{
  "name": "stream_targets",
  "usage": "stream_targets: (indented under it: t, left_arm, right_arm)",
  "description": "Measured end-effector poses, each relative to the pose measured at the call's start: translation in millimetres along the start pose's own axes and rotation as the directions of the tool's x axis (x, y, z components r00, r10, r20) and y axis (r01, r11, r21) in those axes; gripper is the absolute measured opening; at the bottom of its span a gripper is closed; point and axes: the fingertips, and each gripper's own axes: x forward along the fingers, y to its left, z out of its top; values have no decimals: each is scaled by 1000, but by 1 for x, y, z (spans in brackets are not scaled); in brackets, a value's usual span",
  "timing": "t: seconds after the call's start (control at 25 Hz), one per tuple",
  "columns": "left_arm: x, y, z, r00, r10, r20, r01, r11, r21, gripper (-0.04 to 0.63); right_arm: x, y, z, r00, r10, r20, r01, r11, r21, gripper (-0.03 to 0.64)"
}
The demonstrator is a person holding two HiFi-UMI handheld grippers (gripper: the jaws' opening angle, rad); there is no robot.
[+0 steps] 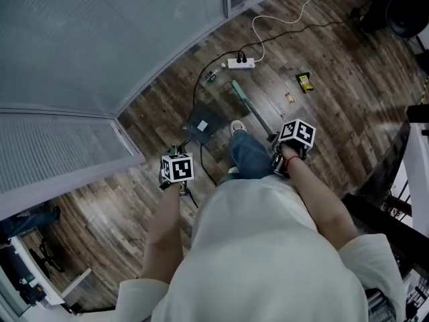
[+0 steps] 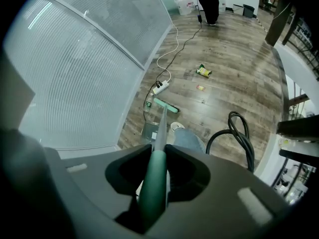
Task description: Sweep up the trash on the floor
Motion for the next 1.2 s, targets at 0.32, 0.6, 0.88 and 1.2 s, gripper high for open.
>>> stream_targets:
  t: [0.32,0.6,0.88,1.2]
  left_arm:
    - [5,7,26,999,28,-22,-30,997,-77,94]
    - [4,9,46,998,55,-41,-60,990,-129,94]
    - [10,15,69,995,90,-48,-98,976,-194,94]
    - [12,26,100,989,139,-52,-148,956,-255,94]
  right_arm:
    - [8,30,46,999,11,-38,-13,998,-68,97]
    - [12,49,84,997,-7,-74,-3,992,-129,97]
    - [15,61,126,994,-11,-105,-8,983,-181,97]
    - [19,70,167,992,-15,-122,-4,988,-157,97]
